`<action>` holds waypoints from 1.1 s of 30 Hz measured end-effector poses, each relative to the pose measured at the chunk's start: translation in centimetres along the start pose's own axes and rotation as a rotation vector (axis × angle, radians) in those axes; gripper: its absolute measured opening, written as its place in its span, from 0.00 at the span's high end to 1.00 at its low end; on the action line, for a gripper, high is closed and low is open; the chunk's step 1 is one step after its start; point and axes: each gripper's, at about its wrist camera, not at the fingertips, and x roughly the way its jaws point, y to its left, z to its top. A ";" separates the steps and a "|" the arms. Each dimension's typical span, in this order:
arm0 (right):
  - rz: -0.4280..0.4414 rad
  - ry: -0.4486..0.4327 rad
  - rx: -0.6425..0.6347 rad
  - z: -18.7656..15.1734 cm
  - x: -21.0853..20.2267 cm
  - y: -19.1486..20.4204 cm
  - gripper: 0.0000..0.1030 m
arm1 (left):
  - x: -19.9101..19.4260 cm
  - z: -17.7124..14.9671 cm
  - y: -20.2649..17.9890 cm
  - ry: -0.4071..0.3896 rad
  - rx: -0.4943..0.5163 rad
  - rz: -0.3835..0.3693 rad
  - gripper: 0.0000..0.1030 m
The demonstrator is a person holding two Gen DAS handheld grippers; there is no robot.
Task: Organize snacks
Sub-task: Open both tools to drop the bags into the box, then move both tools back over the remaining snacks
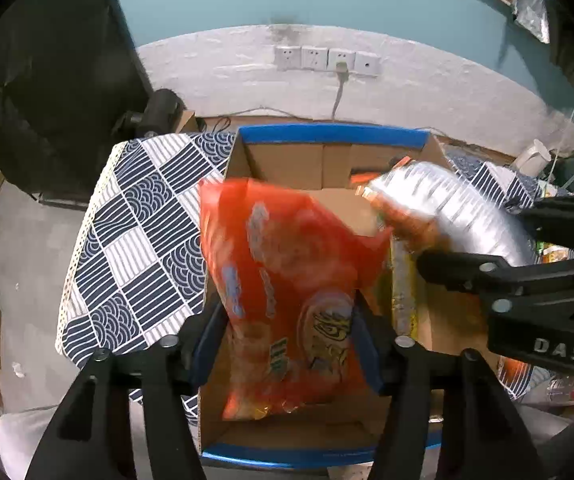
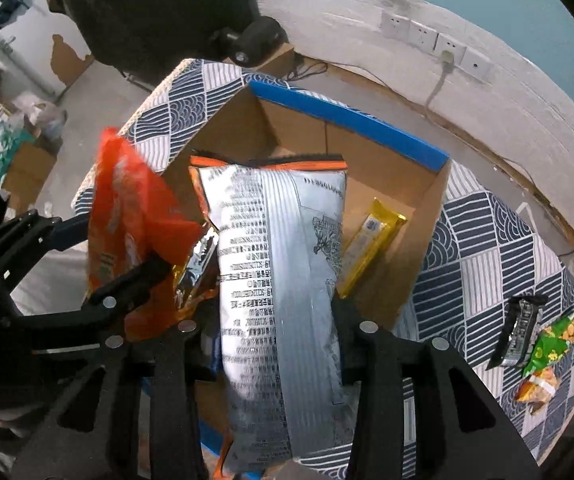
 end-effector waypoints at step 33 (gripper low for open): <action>-0.092 -0.069 0.121 -7.0 -6.3 -9.8 0.33 | -1.8 0.5 -7.8 -0.008 0.106 -0.039 0.24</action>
